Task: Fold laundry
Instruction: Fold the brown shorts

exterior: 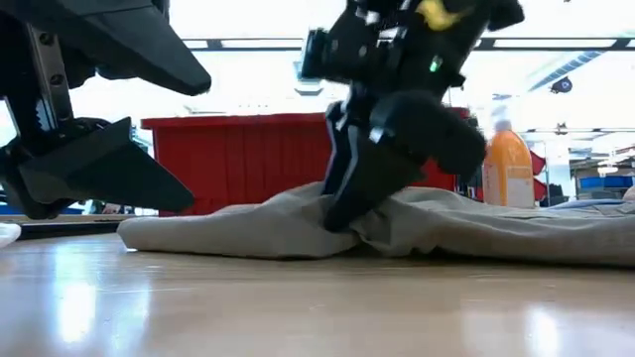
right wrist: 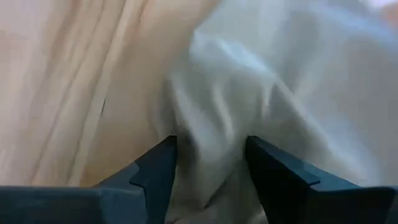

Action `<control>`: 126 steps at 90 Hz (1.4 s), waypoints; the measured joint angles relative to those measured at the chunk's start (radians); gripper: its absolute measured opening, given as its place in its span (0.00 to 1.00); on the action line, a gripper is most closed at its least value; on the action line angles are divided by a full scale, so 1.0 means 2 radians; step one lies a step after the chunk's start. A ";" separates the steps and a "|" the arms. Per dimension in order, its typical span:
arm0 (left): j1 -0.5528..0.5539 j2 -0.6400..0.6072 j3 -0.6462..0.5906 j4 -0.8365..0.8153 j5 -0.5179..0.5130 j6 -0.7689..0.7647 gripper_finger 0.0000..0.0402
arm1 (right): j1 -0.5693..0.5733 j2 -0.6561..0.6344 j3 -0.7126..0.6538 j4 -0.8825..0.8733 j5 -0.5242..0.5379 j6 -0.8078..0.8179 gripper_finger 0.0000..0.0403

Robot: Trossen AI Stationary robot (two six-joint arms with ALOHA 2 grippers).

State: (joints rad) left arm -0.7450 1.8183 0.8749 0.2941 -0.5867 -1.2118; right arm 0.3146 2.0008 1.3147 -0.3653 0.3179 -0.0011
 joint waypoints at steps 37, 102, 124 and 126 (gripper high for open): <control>0.011 0.000 0.000 0.006 -0.090 -0.020 0.77 | -0.015 -0.058 0.000 -0.022 -0.036 0.033 0.01; 0.123 0.114 0.067 0.124 -0.097 0.123 0.77 | -0.051 -0.130 -0.001 -0.076 -0.069 0.028 0.00; 0.124 0.124 0.142 0.008 -0.109 0.183 0.65 | -0.053 -0.130 -0.001 -0.089 -0.072 0.021 0.00; 0.123 0.123 0.145 -0.006 -0.113 0.183 0.64 | -0.053 -0.130 -0.001 -0.090 -0.071 0.021 0.00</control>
State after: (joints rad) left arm -0.5000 2.0651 1.1646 0.2821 -0.8119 -0.8462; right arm 0.2085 1.7405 1.3136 -0.5444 0.1751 0.0402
